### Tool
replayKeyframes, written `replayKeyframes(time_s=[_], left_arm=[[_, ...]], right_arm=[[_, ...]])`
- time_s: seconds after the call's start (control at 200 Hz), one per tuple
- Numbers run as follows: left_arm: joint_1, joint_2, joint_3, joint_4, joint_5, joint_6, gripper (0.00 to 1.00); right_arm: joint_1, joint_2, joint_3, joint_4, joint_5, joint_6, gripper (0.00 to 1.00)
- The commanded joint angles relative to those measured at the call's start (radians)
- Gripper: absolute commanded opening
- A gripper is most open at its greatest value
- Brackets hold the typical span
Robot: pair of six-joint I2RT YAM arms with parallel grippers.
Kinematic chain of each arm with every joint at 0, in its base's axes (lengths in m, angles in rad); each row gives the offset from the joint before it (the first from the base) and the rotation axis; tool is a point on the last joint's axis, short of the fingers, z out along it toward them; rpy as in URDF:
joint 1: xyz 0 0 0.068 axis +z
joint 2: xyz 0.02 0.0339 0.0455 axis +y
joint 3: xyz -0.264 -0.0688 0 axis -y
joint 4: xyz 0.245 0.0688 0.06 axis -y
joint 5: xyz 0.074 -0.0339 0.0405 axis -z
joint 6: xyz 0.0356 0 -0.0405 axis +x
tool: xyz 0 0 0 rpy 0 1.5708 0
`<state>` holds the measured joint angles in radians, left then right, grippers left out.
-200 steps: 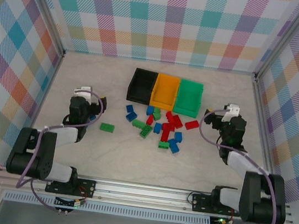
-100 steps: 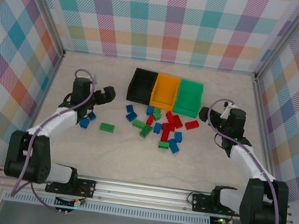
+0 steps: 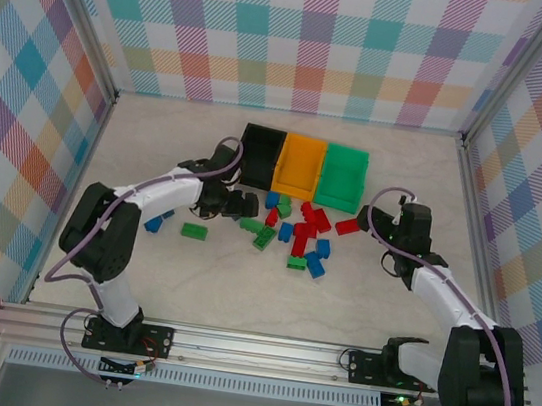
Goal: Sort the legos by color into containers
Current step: Pick up the lego from the center of the table.
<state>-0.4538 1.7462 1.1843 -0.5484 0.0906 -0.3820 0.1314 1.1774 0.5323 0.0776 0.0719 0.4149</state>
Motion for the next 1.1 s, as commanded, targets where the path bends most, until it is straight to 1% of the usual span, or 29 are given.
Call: replayKeyframes(time_s=[0.0,0.14,0.245,0.285,0.385,0.475,0.495,0.555,0.605,0.645,0.7,0.77,0.92,0.95,1.025,1.095], left_arm=[[0.003,0.086,0.076,-0.144,-0.078,-0.015,0.89],[-0.012,0.166,0.152,-0.148,-0.091,-0.037,0.89],[-0.022,0.216,0.211,-0.17,-0.134,-0.034,0.88],[-0.021,0.232,0.232,-0.187,-0.143,-0.028,0.84],[-0.025,0.253,0.252,-0.197,-0.138,-0.018,0.8],[-0.029,0.261,0.245,-0.178,-0.117,-0.017,0.71],[-0.029,0.264,0.244,-0.176,-0.109,-0.015,0.67],[-0.031,0.272,0.244,-0.176,-0.097,-0.016,0.65],[-0.033,0.269,0.239,-0.173,-0.09,-0.014,0.57],[-0.034,0.265,0.233,-0.17,-0.089,-0.015,0.56],[-0.035,0.253,0.229,-0.168,-0.088,-0.012,0.47],[-0.037,0.23,0.222,-0.17,-0.078,-0.015,0.39],[-0.043,0.158,0.183,-0.142,-0.058,-0.029,0.37],[-0.043,0.147,0.177,-0.138,-0.057,-0.031,0.34],[-0.043,0.126,0.167,-0.136,-0.059,-0.035,0.33],[-0.043,0.114,0.157,-0.134,-0.064,-0.035,0.3]], right_arm=[[0.007,0.048,0.007,0.035,0.001,0.028,0.99],[0.01,0.112,0.044,0.017,-0.033,0.028,0.99],[0.011,0.132,0.059,0.01,-0.049,0.025,0.99],[0.011,0.135,0.061,0.011,-0.049,0.026,0.99],[0.012,0.15,0.066,0.013,-0.048,0.027,0.99],[0.013,0.159,0.077,0.006,-0.056,0.027,0.99],[0.013,0.16,0.076,0.007,-0.057,0.03,0.99],[0.012,0.163,0.076,0.009,-0.058,0.033,0.99],[0.013,0.168,0.077,0.008,-0.058,0.032,0.99],[0.013,0.169,0.081,0.004,-0.057,0.033,0.99],[0.013,0.173,0.083,-0.002,-0.056,0.033,0.99],[0.013,0.18,0.085,-0.003,-0.058,0.034,0.99],[0.012,0.203,0.109,-0.031,-0.064,0.033,0.99],[0.013,0.203,0.11,-0.029,-0.063,0.033,0.99],[0.012,0.203,0.106,-0.025,-0.063,0.033,0.99],[0.013,0.205,0.109,-0.029,-0.063,0.033,0.99]])
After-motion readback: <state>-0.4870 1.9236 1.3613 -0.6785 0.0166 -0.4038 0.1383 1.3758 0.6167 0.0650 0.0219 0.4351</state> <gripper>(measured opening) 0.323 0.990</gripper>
